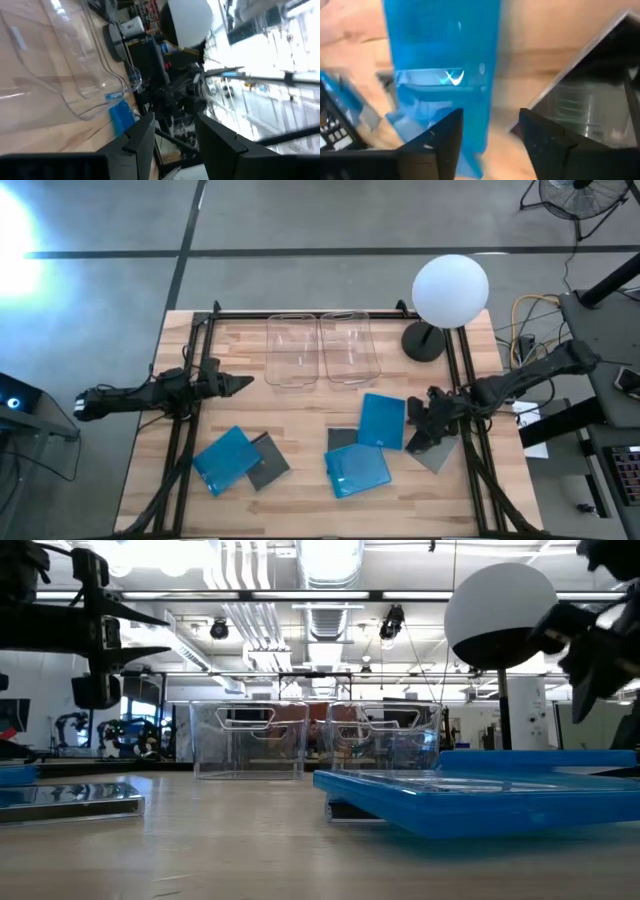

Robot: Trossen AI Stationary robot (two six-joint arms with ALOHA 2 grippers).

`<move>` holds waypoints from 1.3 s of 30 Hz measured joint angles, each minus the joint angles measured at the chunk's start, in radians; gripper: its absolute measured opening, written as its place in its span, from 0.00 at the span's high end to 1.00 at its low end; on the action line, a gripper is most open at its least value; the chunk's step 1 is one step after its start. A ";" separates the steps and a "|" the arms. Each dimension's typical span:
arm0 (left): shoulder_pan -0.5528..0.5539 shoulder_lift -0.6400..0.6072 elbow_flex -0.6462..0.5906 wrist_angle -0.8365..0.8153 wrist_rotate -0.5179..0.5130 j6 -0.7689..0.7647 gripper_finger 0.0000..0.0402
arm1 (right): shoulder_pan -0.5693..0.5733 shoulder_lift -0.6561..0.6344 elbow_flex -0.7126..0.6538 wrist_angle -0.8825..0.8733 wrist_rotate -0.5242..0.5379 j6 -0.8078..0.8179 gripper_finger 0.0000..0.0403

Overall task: Pick & place jewel cases by type
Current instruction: Put the top blue CD case into the right transparent bin

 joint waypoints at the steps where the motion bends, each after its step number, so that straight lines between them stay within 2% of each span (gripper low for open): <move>1: 0.000 0.000 0.002 0.002 -0.011 -0.013 0.69 | 0.000 0.006 -0.019 0.014 0.013 0.009 0.49; 5: -0.005 0.008 0.068 0.019 -0.010 0.025 0.69 | 0.000 0.023 -0.092 0.094 0.064 0.044 0.40; 10: -0.027 0.089 0.248 -0.003 0.060 0.187 0.70 | 0.000 0.056 -0.141 0.253 0.136 0.033 0.34; 13: -0.043 0.221 0.345 -0.114 0.128 0.254 0.72 | 0.000 0.095 -0.140 0.260 0.136 0.032 0.32; 16: -0.061 0.398 0.439 -0.156 0.172 0.328 0.74 | 0.000 0.136 -0.134 0.275 0.135 0.030 0.32; 22: -0.111 0.756 0.619 -0.178 0.197 0.538 0.74 | 0.000 0.197 -0.097 0.276 0.138 0.013 0.32; 26: -0.127 0.939 0.761 -0.321 0.179 0.619 0.74 | 0.000 0.240 -0.067 0.277 0.138 0.013 0.33; 30: -0.137 1.084 0.881 -0.455 0.107 0.631 0.74 | 0.000 0.307 -0.056 0.322 0.147 0.036 0.34; 34: -0.145 1.198 1.016 -0.502 0.050 0.631 0.74 | 0.000 0.375 -0.057 0.425 0.168 0.036 0.34; 39: -0.154 1.364 1.140 -0.516 0.046 0.694 0.74 | 0.000 0.433 -0.056 0.487 0.184 0.032 0.35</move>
